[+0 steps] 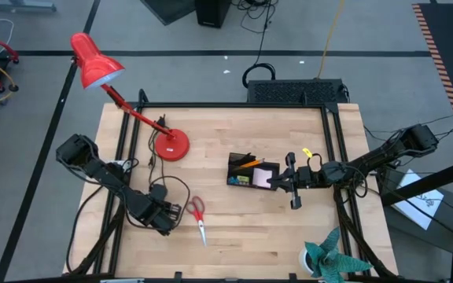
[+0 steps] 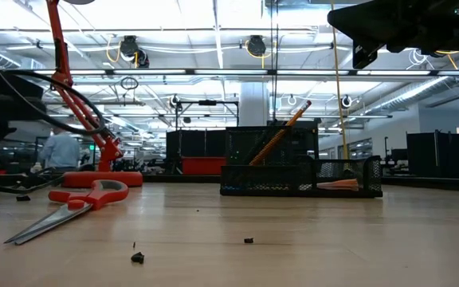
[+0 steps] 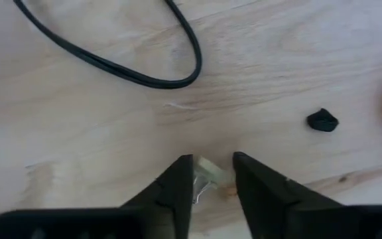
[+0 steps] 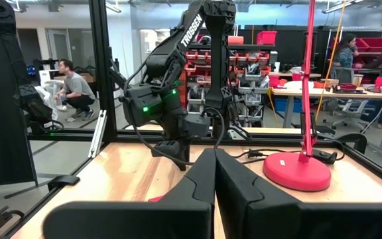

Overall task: Pick and place office supplies into organizer
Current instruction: Put the green binder clip into the black desk organizer

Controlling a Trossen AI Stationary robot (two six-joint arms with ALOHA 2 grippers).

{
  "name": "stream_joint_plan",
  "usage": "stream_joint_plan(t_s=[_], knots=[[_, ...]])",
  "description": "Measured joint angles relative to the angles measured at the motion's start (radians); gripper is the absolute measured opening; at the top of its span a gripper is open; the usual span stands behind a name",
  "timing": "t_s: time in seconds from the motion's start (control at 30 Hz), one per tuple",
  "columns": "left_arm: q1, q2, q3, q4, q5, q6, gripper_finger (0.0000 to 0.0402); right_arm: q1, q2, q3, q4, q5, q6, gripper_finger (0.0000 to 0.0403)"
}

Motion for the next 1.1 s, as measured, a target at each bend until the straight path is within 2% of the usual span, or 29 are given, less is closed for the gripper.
stream_joint_plan(t_s=[0.2, 0.37, 0.47, 0.6, 0.87, 0.97, 1.1], knots=[[0.0, 0.0, 0.0, 0.005, -0.006, 0.0, 0.0059, 0.0, 0.0, 0.0, 0.0, 0.0, 0.0, 0.0], [0.0, 0.0, 0.0, 0.012, -0.019, 0.03, 0.0028, 0.0, 0.0, 0.0, 0.0, 0.0, 0.0, 0.0], [0.0, 0.0, 0.0, 0.023, -0.03, 0.08, 0.0026, 0.0, 0.0, 0.0, -0.001, 0.0, 0.0, 0.0], [0.0, 0.002, 0.002, 0.023, -0.048, 0.187, 0.0057, 0.0, 0.0, 0.0, -0.006, 0.0, 0.0, 0.0], [0.003, 0.009, 0.061, 0.002, -0.076, 0.531, 0.0116, 0.0, 0.0, 0.0, -0.007, 0.0, 0.0, 0.0], [0.003, 0.011, 0.097, 0.037, -0.066, 0.736, 0.0117, 0.0, 0.0, 0.0, -0.006, 0.0, 0.0, 0.0], [0.002, 0.009, 0.123, 0.037, 0.041, 1.049, 0.0102, 0.0, 0.0, 0.0, -0.004, 0.001, 0.006, 0.0]])
